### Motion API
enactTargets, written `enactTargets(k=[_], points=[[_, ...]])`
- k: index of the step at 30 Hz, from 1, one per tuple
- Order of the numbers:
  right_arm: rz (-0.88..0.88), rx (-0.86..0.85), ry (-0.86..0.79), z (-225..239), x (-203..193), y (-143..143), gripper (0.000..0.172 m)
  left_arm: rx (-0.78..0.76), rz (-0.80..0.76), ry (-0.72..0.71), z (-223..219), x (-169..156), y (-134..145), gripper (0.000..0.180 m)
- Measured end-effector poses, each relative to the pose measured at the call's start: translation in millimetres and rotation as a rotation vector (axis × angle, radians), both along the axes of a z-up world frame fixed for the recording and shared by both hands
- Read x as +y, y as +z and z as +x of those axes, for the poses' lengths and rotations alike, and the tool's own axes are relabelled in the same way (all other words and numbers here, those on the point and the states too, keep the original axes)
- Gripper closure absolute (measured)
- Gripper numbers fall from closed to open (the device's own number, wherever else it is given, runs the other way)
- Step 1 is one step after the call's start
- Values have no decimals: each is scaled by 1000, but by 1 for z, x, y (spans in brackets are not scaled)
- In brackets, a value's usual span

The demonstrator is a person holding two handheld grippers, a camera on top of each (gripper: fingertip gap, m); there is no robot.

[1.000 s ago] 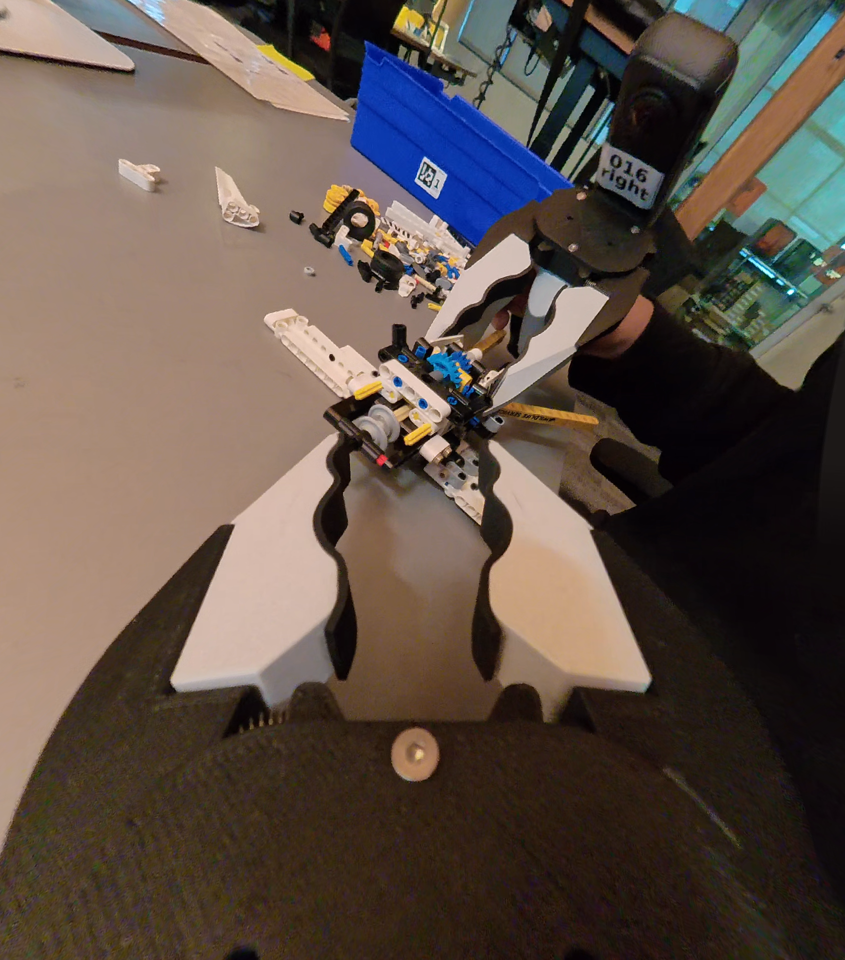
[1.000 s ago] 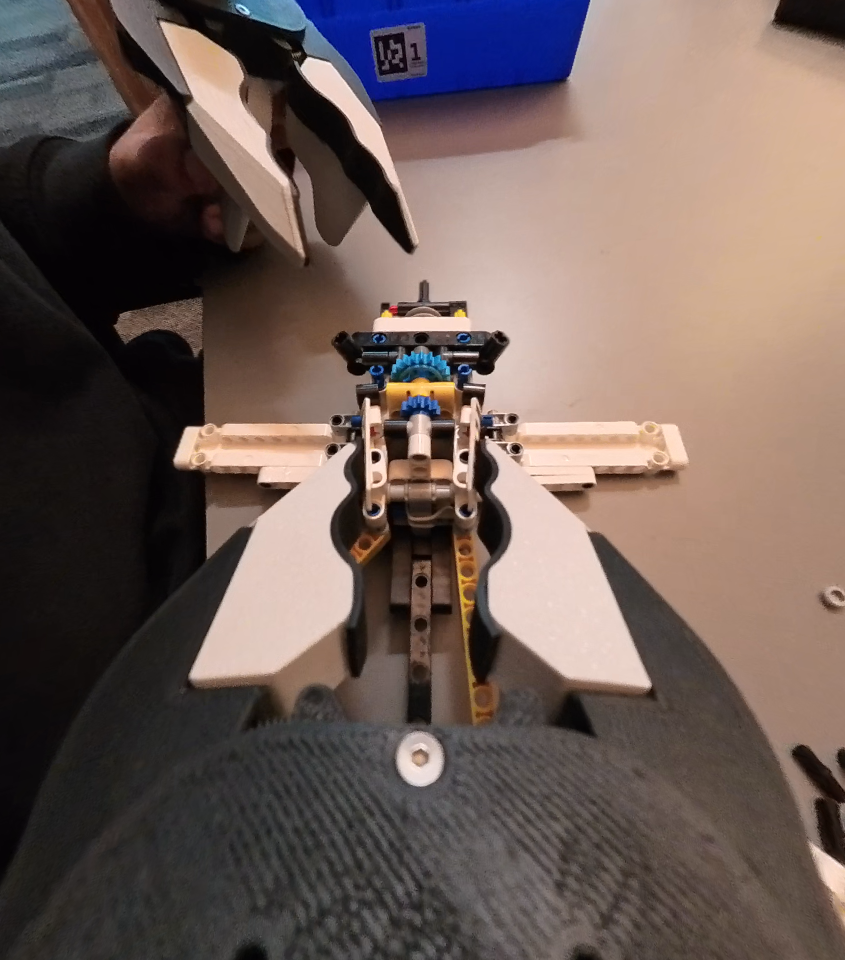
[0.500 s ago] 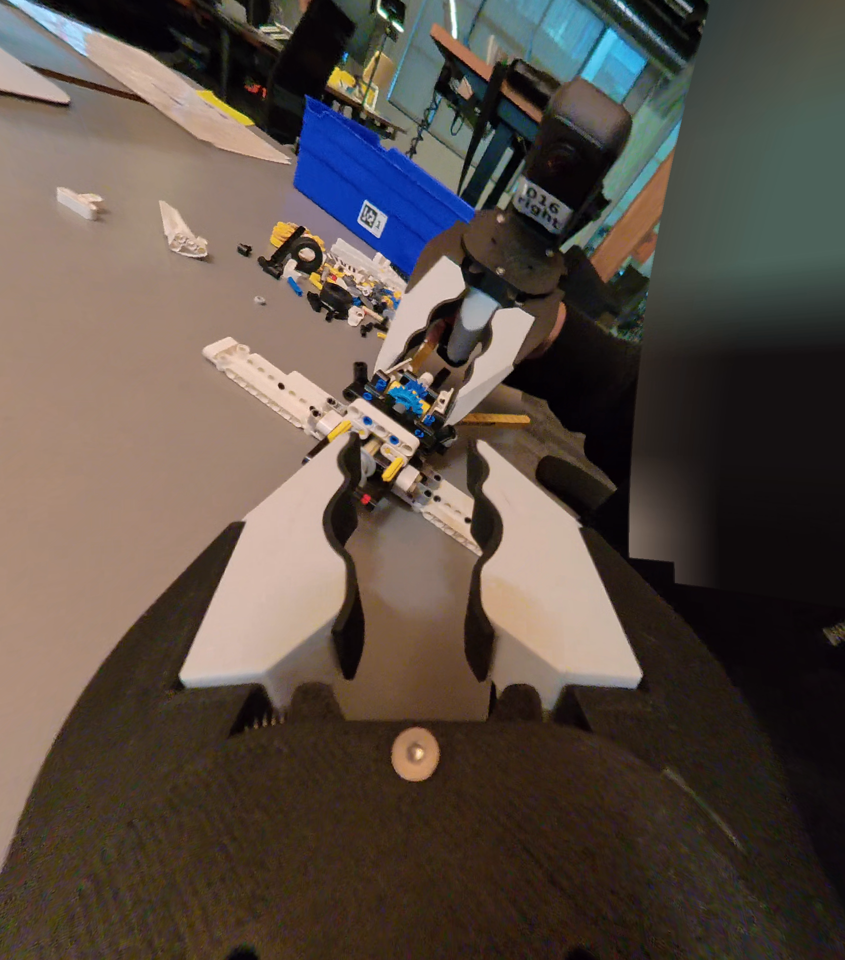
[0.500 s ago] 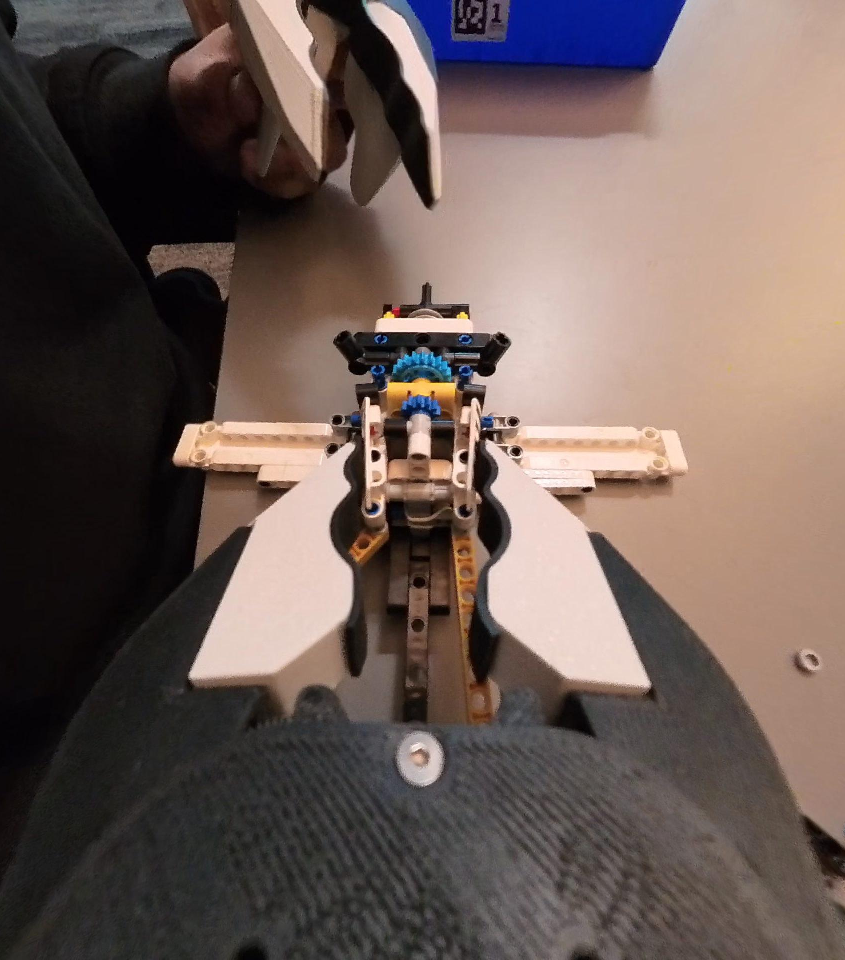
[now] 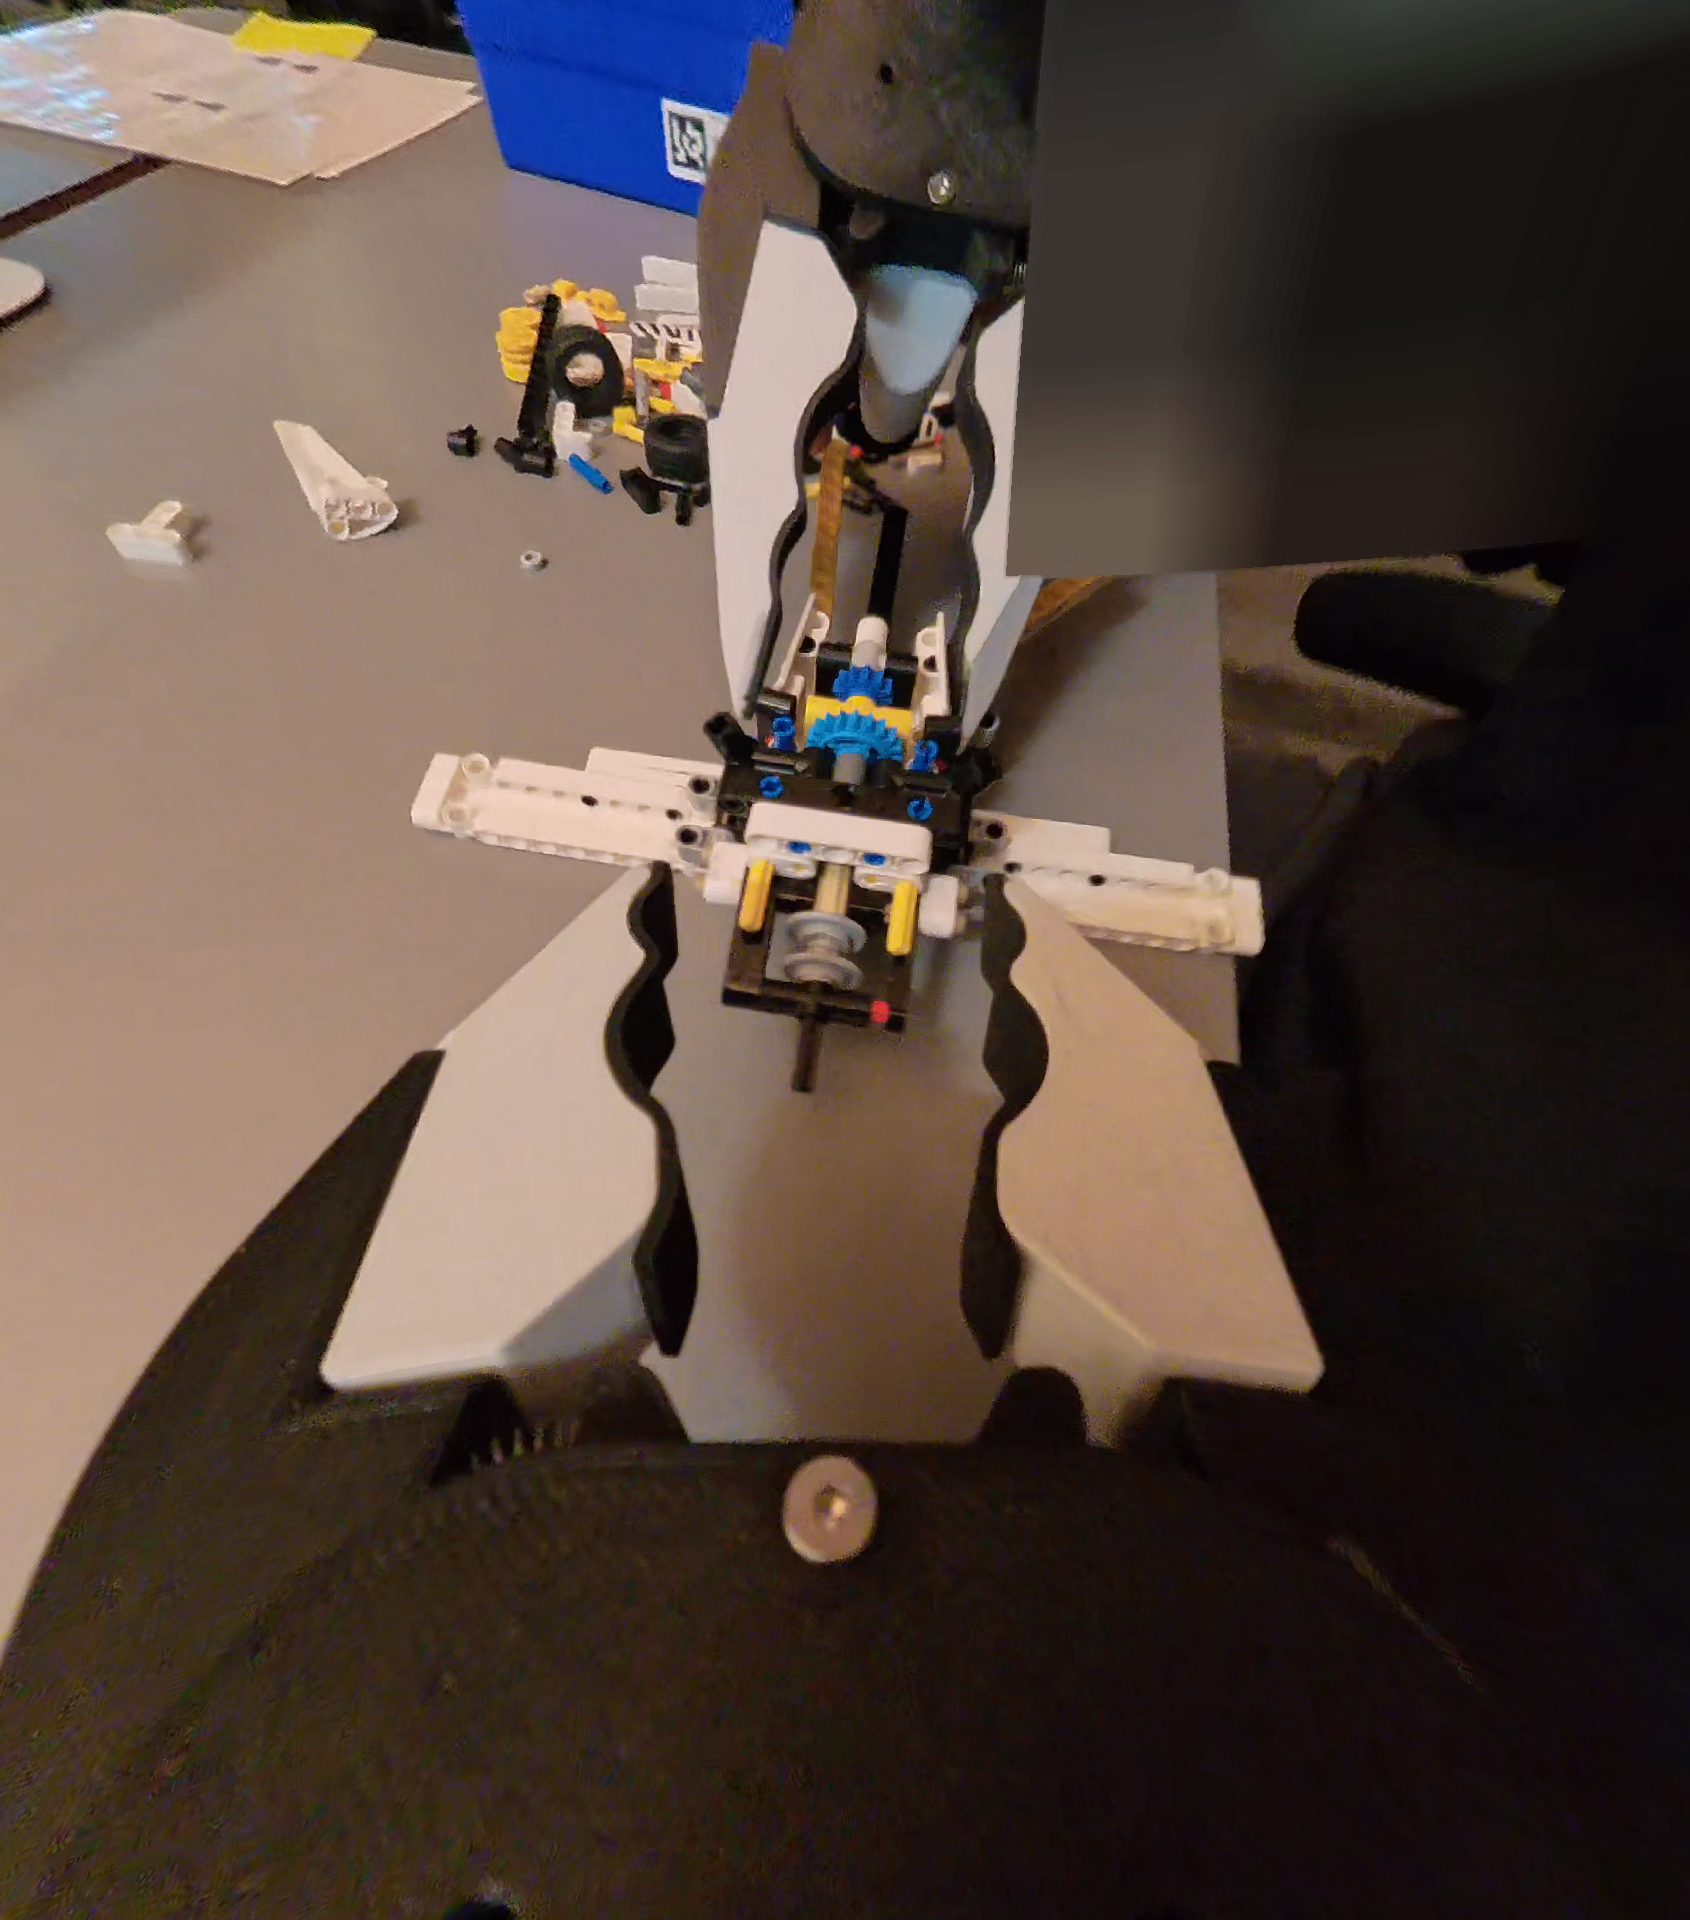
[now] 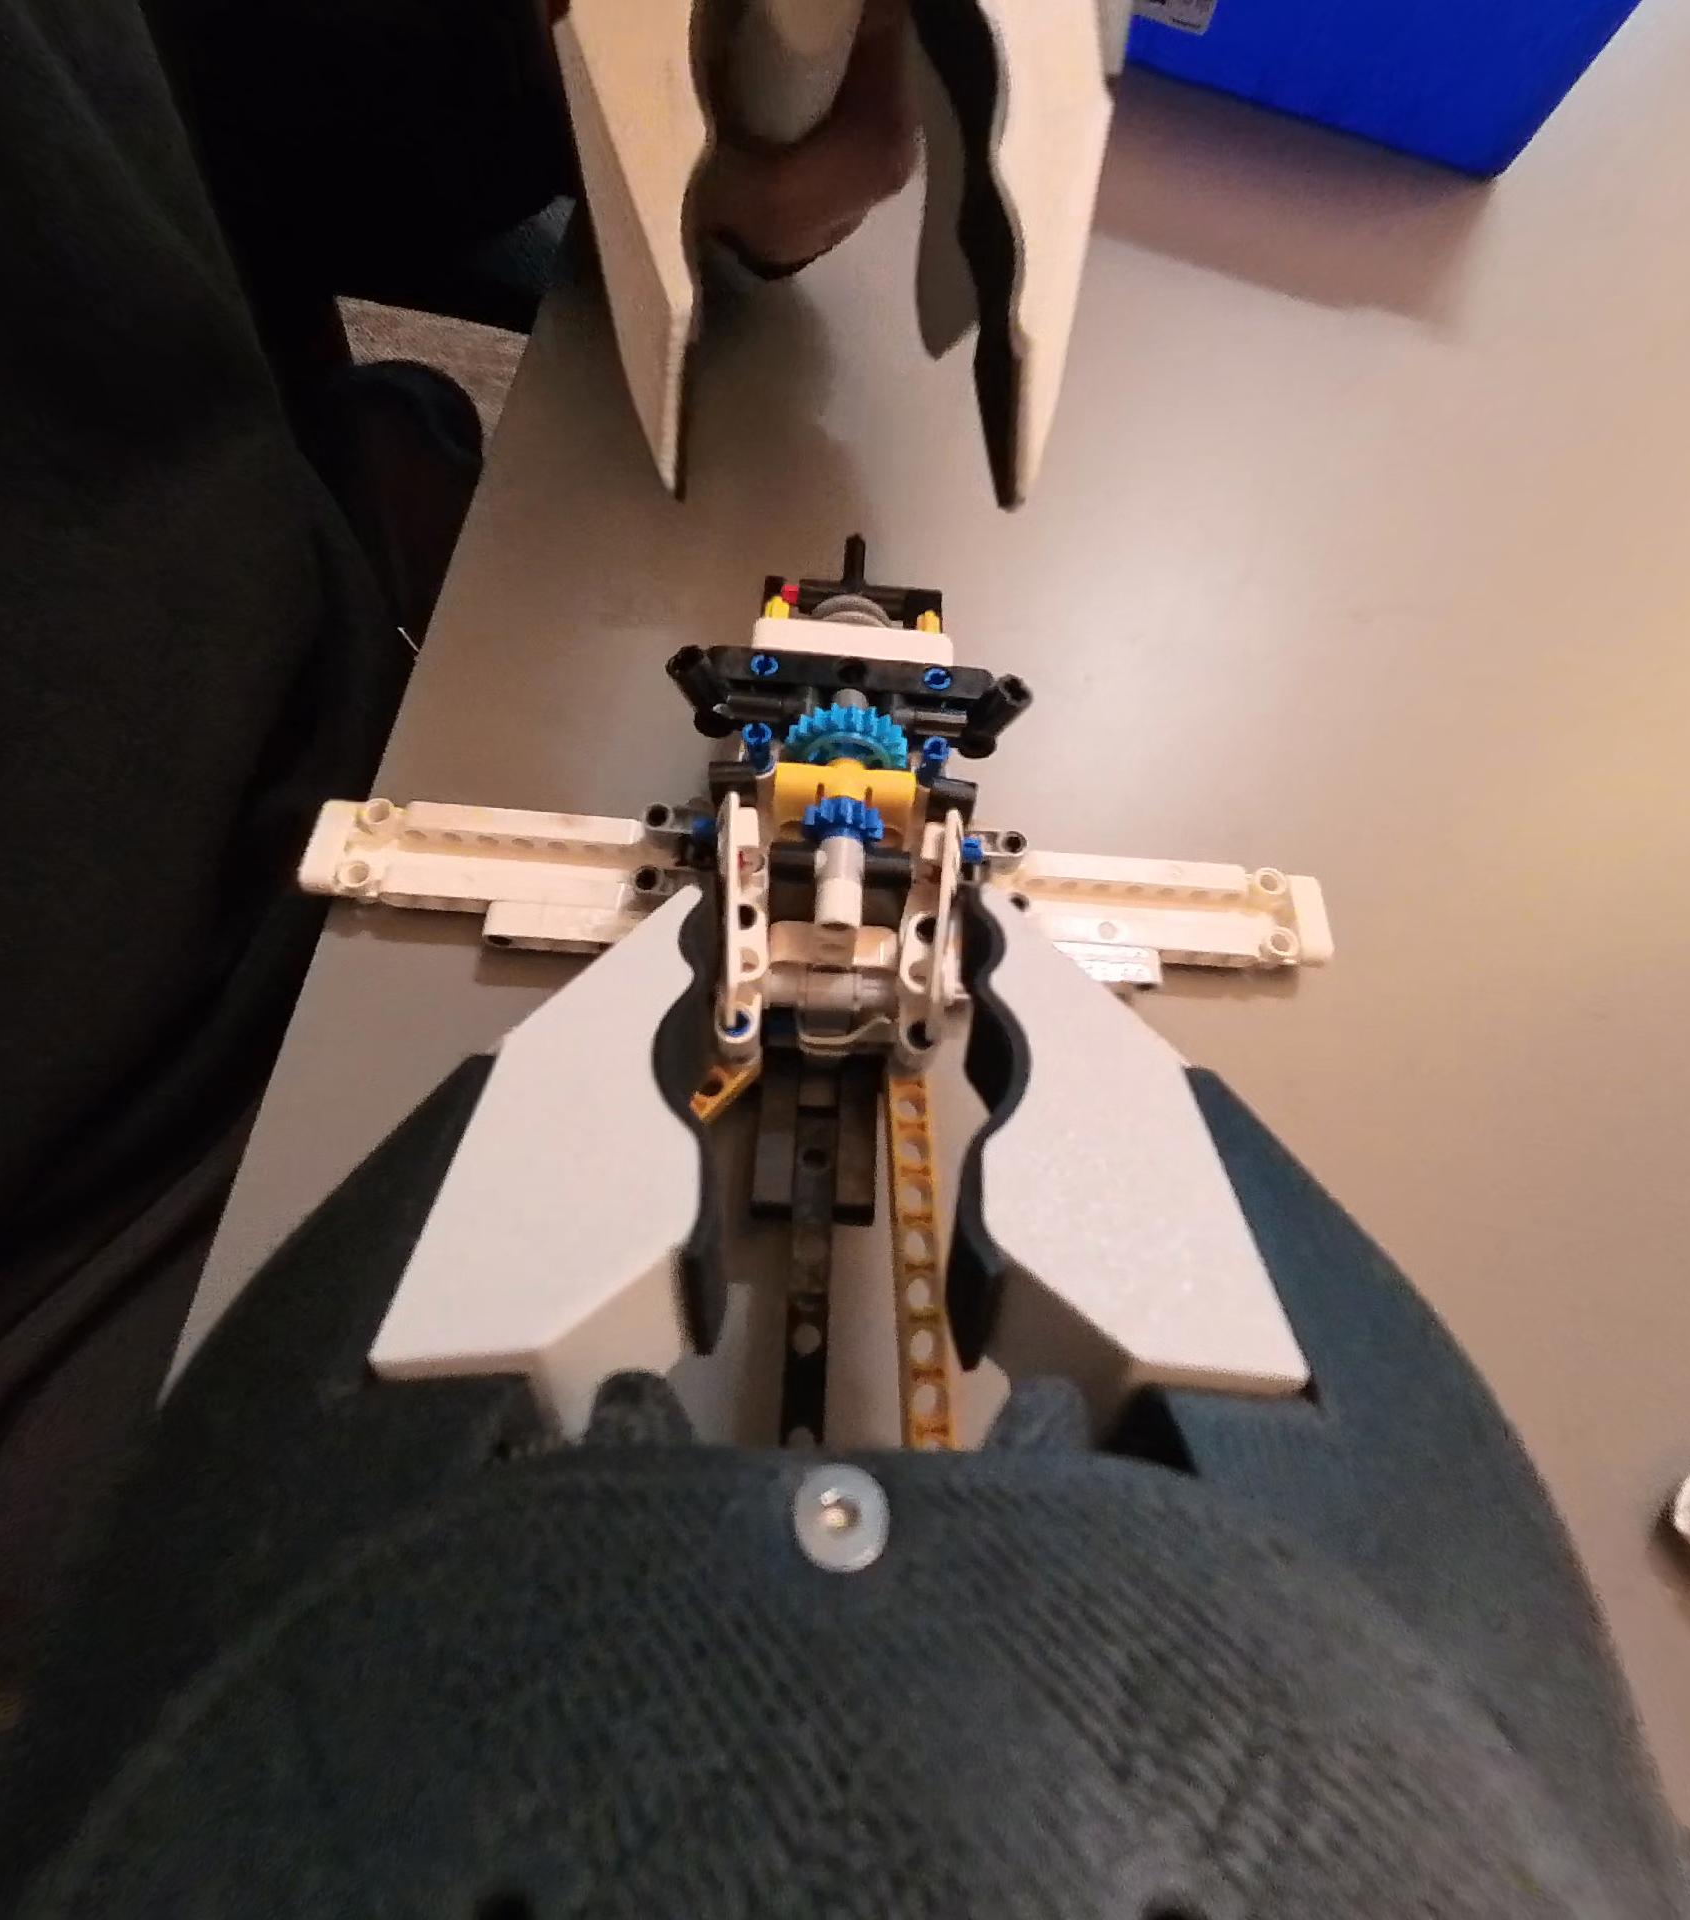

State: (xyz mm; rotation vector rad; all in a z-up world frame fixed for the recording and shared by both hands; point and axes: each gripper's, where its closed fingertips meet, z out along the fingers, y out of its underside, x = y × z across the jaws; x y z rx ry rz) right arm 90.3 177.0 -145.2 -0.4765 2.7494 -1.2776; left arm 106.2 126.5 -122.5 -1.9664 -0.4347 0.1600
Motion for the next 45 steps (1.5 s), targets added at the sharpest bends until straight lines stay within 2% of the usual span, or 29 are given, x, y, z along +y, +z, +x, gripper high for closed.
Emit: enactTargets(k=[4,12,22,45], points=[[-18,44,-49,-5,-7,-1,112,10,-99,-87,-5,8,-17,126],[-47,-13,-14,1,-10,-3,121,-26,-27,-121,-6,20,-14,141],[15,76,31,-1,-9,-4,122,-16,-41,-111,-6,21,-16,140],[-38,4,-31,-2,-7,-3,128,-49,-47,-102,-5,12,-19,140]])
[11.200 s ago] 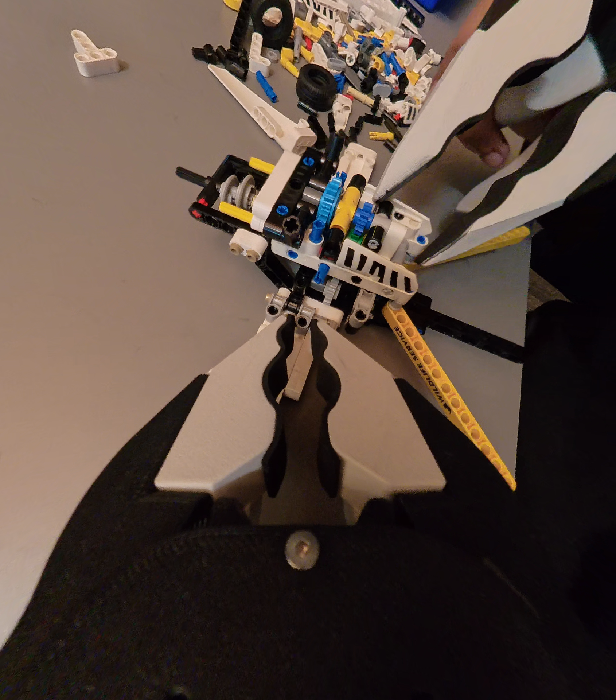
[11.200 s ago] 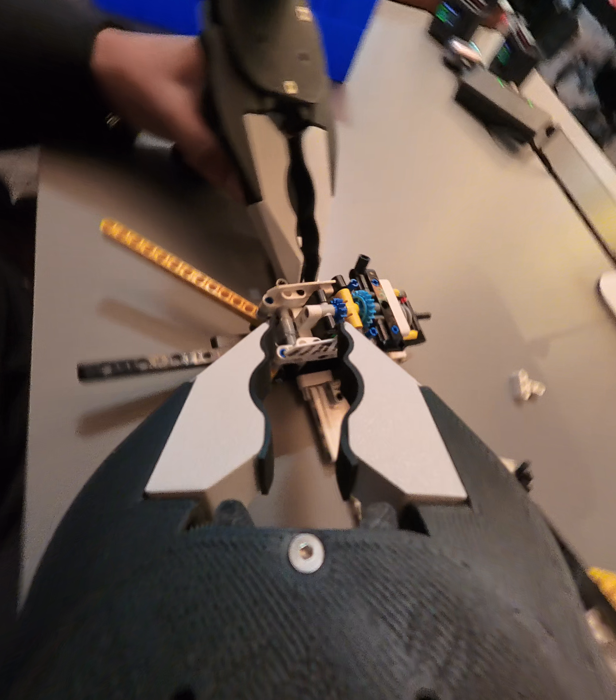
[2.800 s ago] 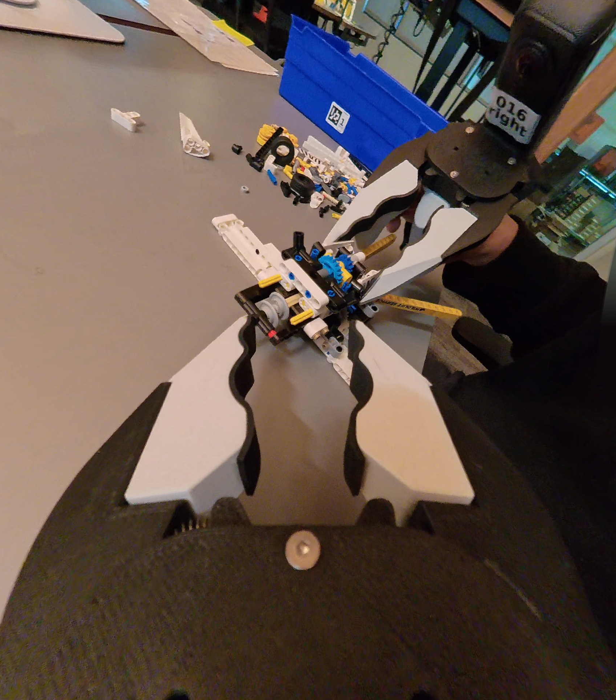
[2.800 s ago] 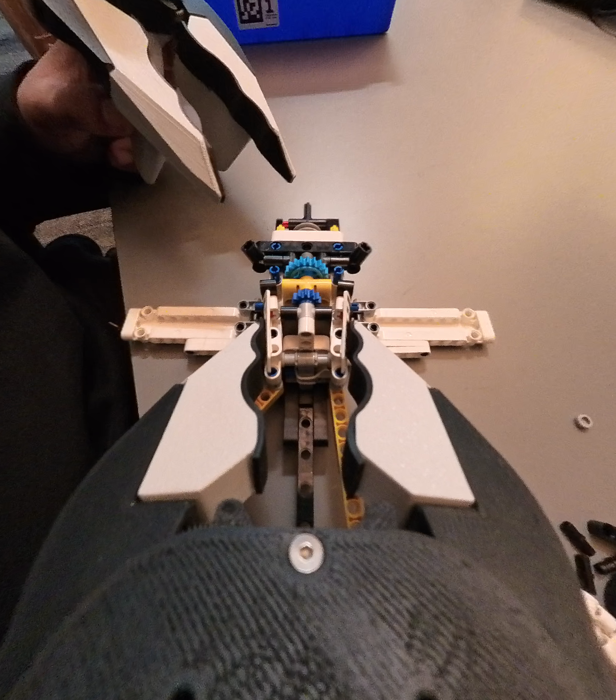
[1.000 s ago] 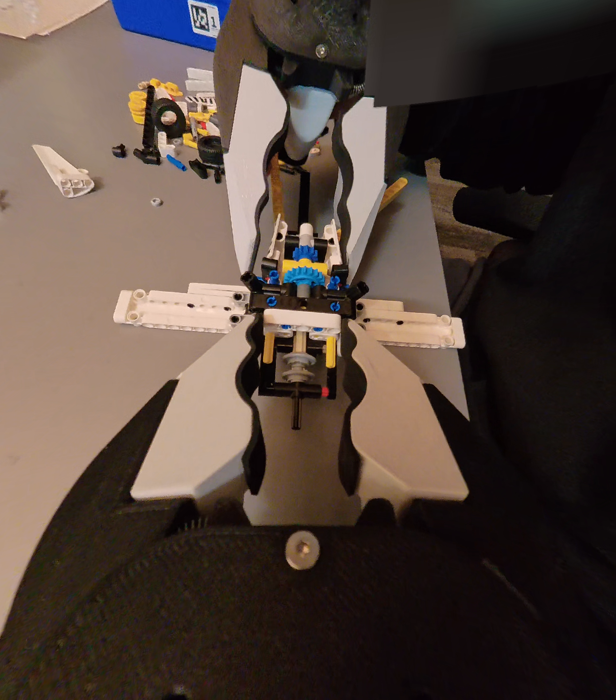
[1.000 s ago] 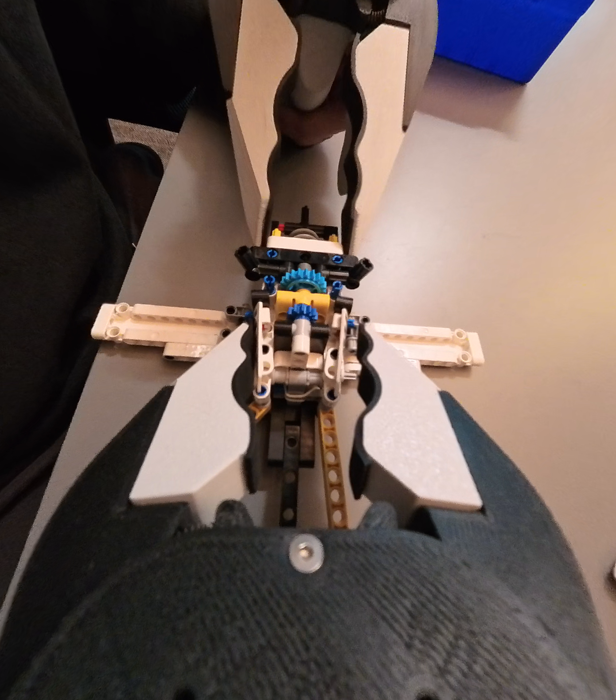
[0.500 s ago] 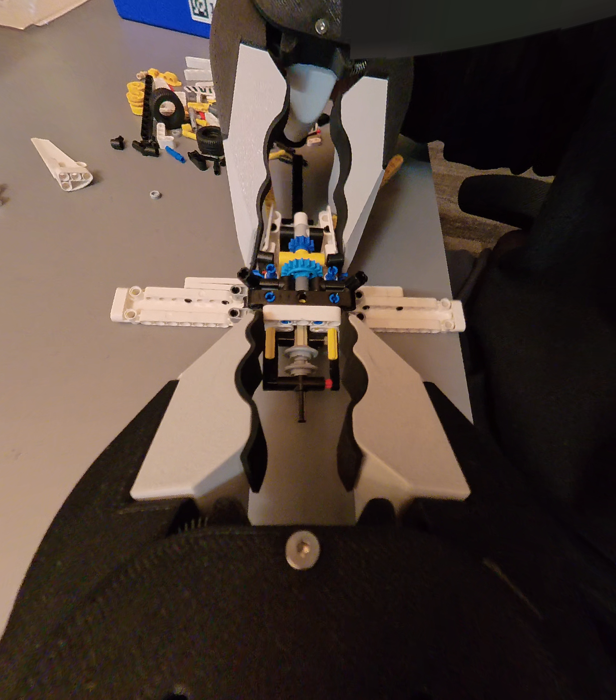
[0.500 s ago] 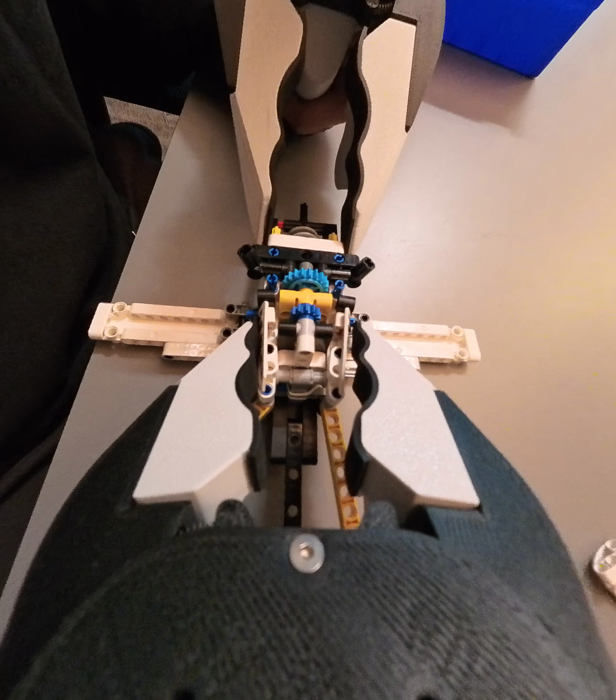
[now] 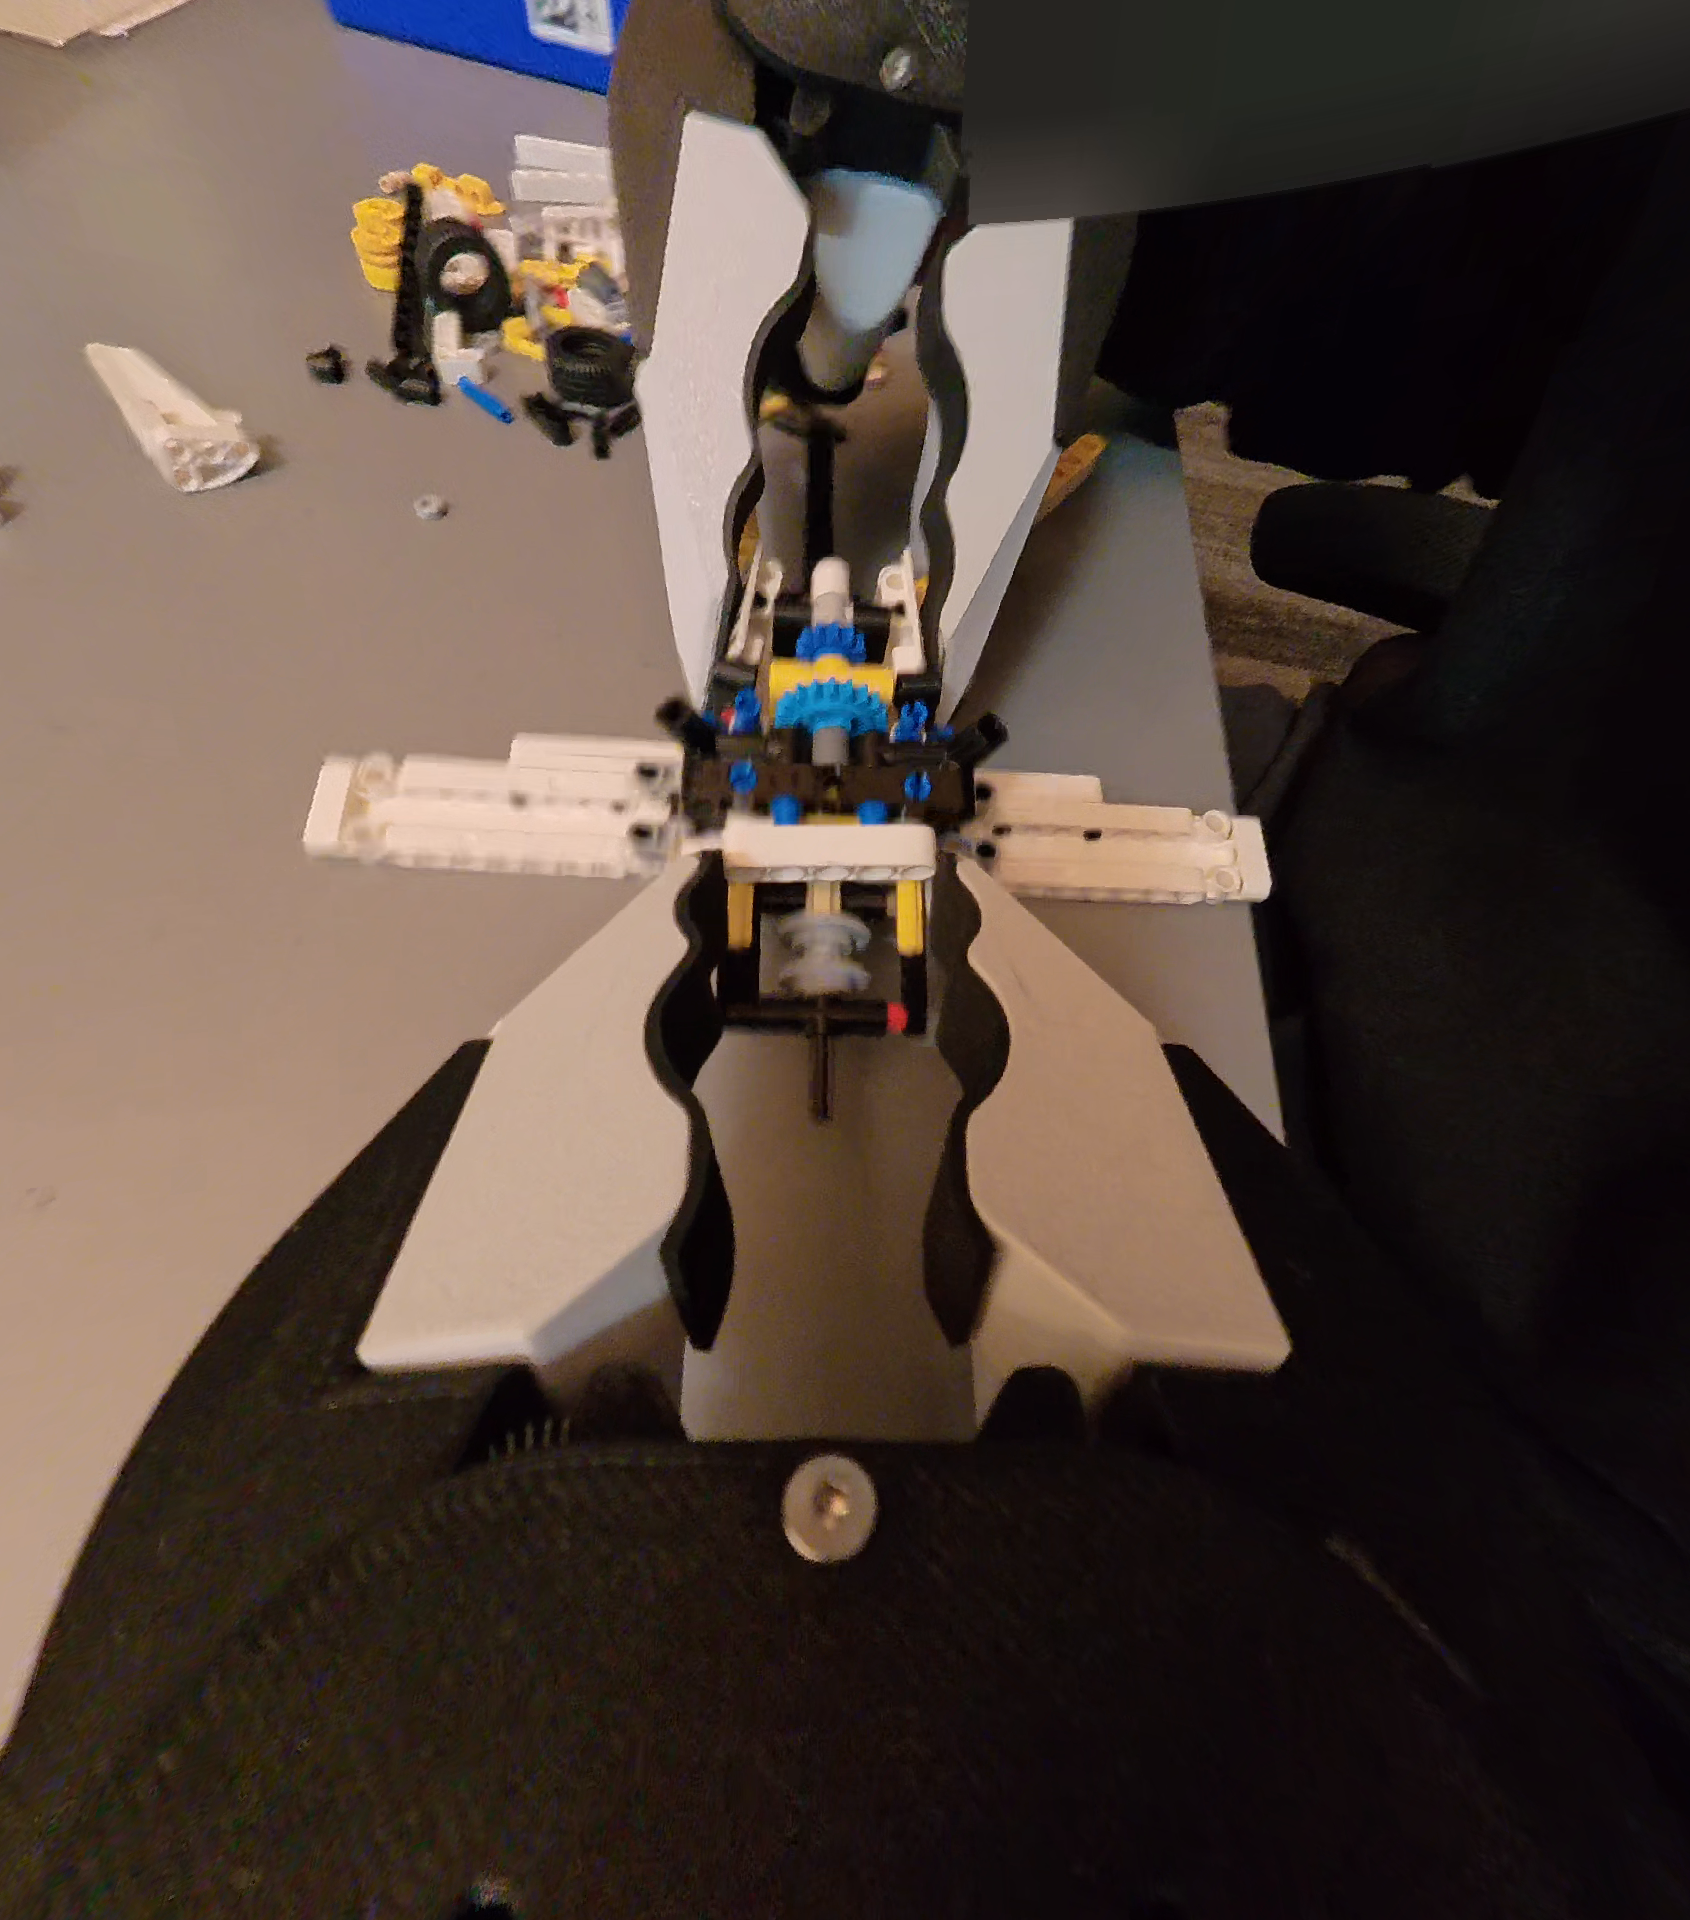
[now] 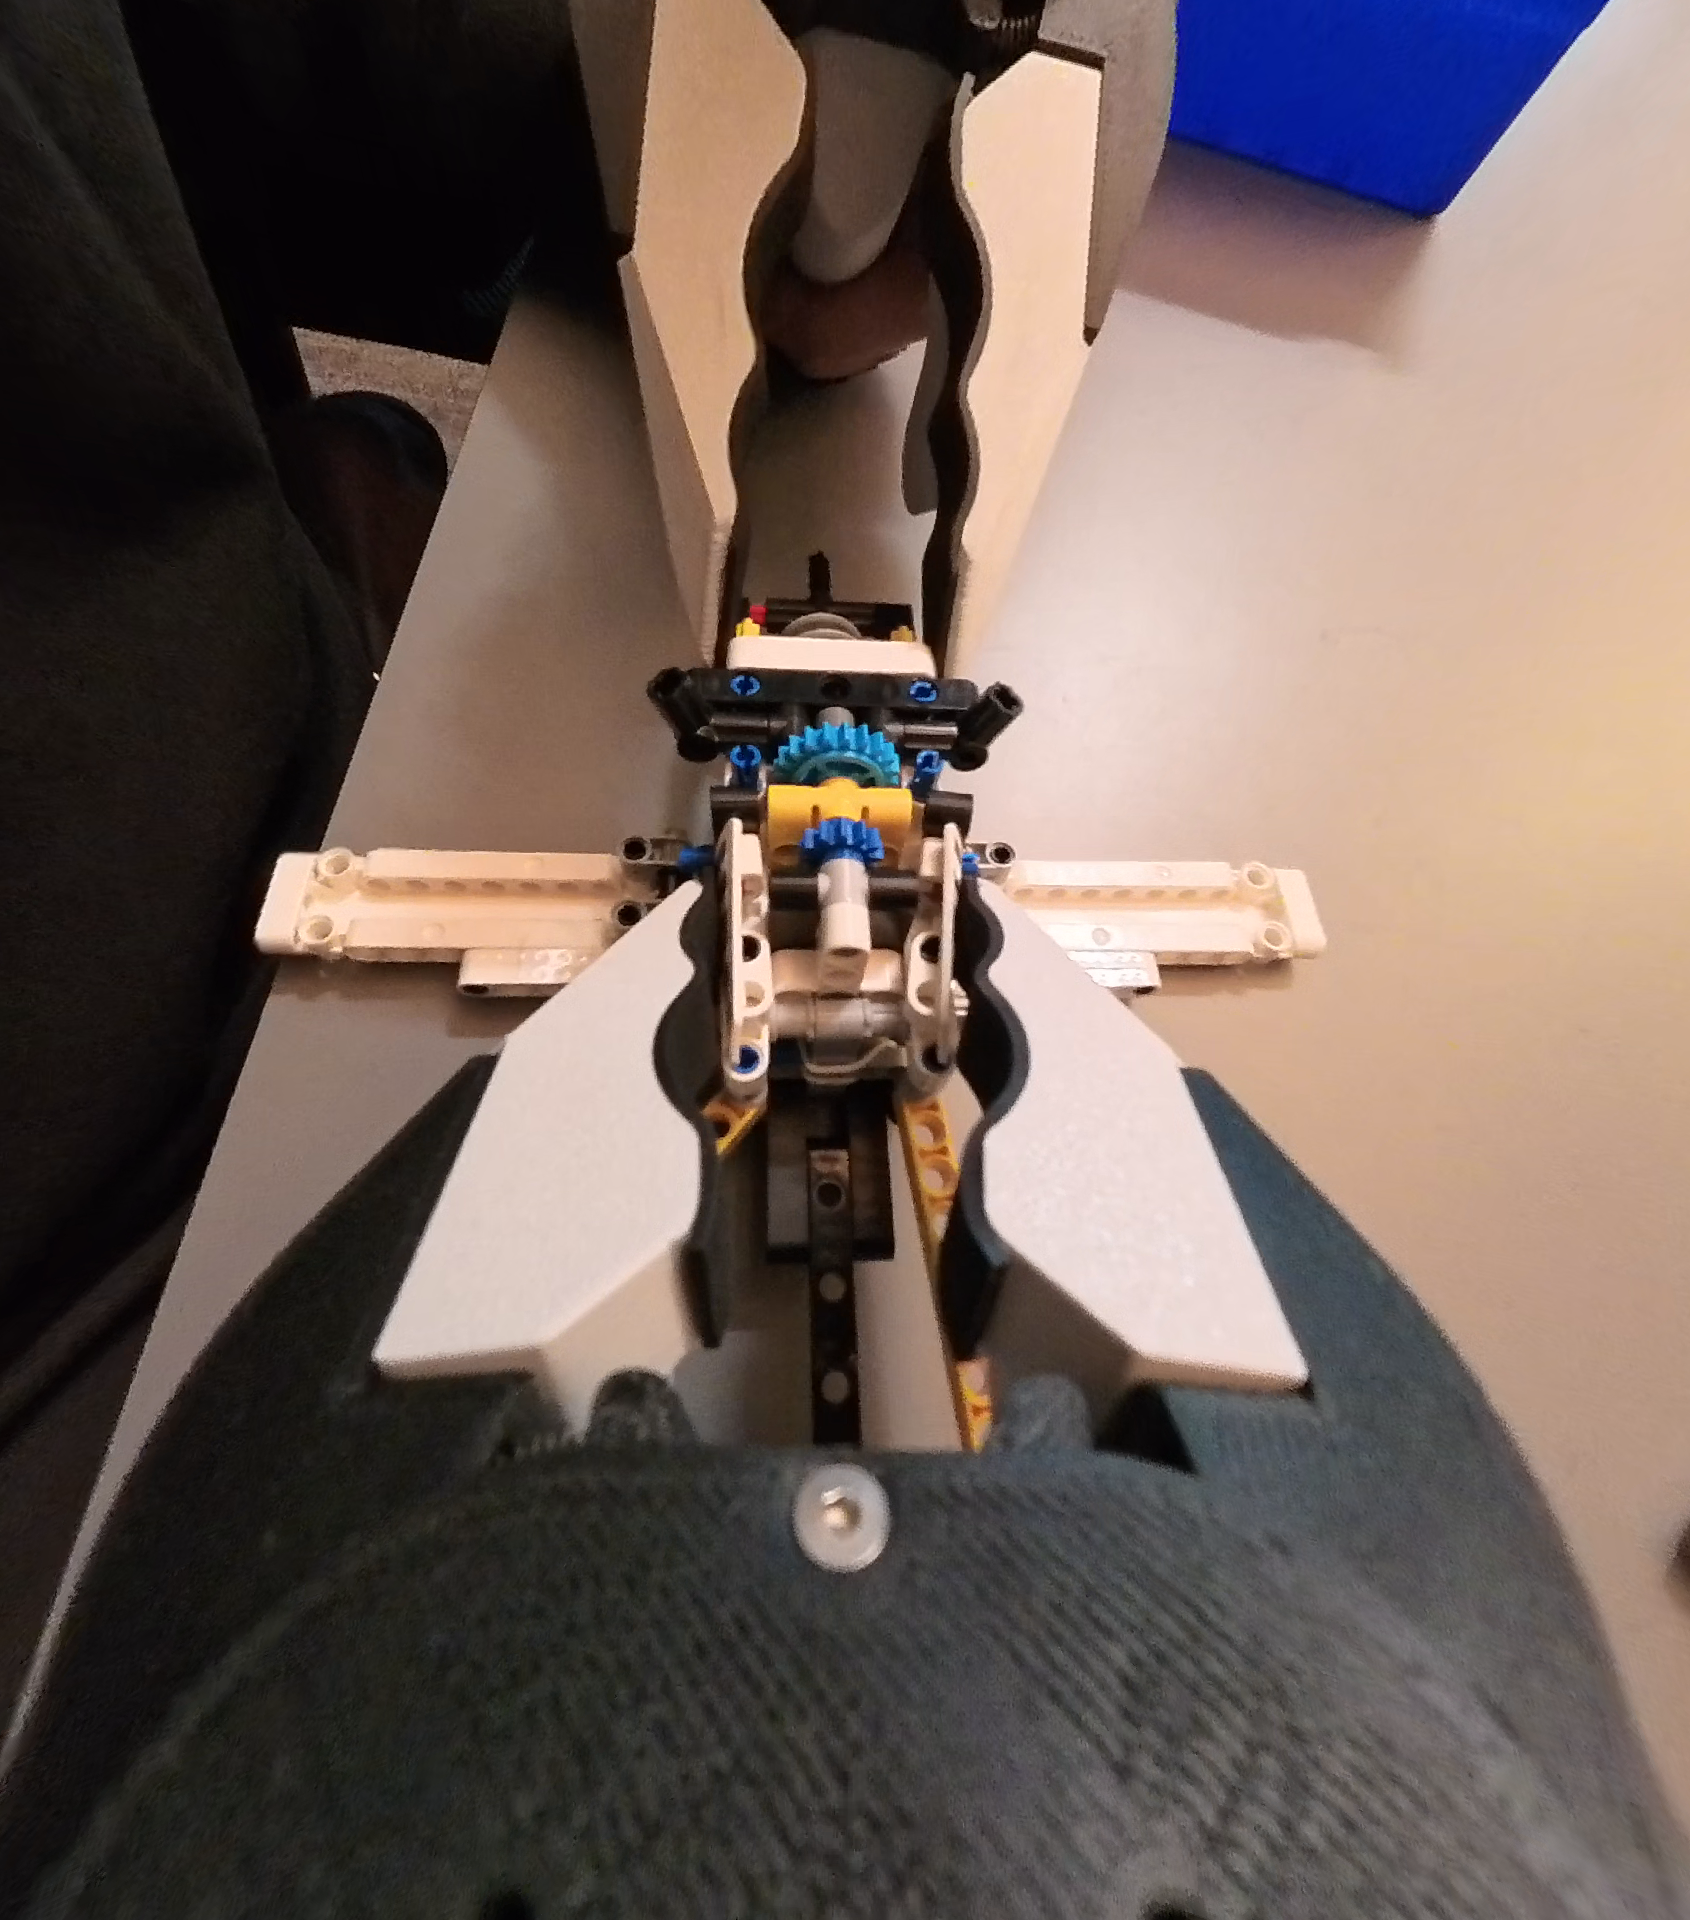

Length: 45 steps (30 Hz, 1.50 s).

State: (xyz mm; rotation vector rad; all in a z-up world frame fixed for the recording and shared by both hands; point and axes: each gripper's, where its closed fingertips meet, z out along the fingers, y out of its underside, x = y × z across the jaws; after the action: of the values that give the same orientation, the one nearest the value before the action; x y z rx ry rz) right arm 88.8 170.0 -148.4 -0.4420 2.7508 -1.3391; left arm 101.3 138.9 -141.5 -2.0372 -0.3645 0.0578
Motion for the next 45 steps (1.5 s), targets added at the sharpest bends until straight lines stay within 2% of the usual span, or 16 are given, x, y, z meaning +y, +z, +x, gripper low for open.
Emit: enactTargets(k=[2,3,5,8,12,20,23,27,30,32,35,37,38,43,45], points=[[29,13,-53,-12,10,-1,128,-7,-58,92,-10,-28,-9,141],[44,15,-97,-23,21,-1,128,-12,5,84,-6,-33,1,141],[36,2,-94,-24,27,-1,128,7,43,54,-2,-24,15,141],[36,13,-51,-15,13,-1,128,59,35,32,-5,-7,22,141],[24,0,-51,-19,10,0,128,47,56,59,-9,-15,22,141],[20,138,-103,-49,-14,2,126,89,130,149,-10,-26,35,141],[-30,220,-130,-56,-16,13,115,107,167,174,-5,-28,45,141],[-168,221,-230,-57,-7,46,105,77,281,169,4,-22,60,141],[-290,274,-277,-42,5,75,105,-65,383,246,-1,-15,71,141],[-410,365,-289,-24,8,97,102,-210,549,247,3,-3,91,141],[-470,486,-265,14,11,101,112,-391,778,231,7,18,113,141],[-561,554,-299,29,11,108,137,-451,821,206,10,36,111,141],[-604,576,-315,34,11,110,140,-483,830,197,11,43,109,141],[-675,578,-416,34,20,109,134,-638,926,127,20,64,112,142],[-696,568,-426,36,24,110,140,-667,936,121,22,68,110,142]])
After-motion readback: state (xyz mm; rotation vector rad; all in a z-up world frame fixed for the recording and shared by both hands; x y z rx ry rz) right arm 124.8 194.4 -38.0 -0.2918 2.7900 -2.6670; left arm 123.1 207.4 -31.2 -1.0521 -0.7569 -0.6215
